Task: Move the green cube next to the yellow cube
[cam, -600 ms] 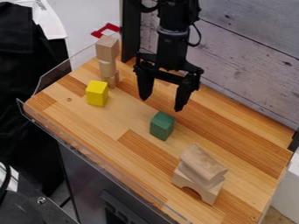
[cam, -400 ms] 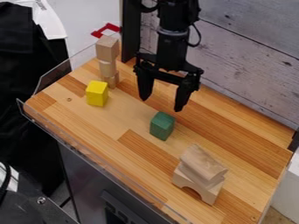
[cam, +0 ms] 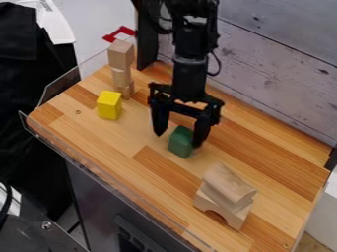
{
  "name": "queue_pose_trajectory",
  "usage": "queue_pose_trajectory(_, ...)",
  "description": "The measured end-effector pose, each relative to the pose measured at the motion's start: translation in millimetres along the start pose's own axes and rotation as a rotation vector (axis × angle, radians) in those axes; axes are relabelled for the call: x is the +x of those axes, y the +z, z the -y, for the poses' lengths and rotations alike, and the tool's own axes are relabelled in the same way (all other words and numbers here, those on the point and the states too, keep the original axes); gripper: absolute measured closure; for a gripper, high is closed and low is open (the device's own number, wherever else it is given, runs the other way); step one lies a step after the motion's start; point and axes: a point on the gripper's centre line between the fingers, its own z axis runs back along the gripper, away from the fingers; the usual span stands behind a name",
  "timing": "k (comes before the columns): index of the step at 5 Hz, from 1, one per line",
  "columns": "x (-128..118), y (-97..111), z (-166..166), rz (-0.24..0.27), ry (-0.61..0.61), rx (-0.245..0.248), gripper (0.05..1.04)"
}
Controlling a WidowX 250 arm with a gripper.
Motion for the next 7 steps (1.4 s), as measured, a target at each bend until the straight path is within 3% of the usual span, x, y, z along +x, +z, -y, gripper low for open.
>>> queue_pose_trajectory(1, -5, -6, -1, -0.012, 0.004, -0.002, 0.119)
queue_pose_trajectory(2, -1, -9, 0, 0.017, 0.016, -0.008, 0.390)
queue_pose_trajectory(3, -1, -11, -1, 0.032, 0.048, -0.009, 0.537)
queue_pose_trajectory(4, 1, -11, -1, 0.049, 0.062, -0.009, 0.537)
queue_pose_trajectory(6, 2, 27, -29, 0.160, 0.146, -0.001, 0.537)
queue_pose_trajectory(7, 6, 31, -42, 0.189, 0.168, -0.030, 0.537)
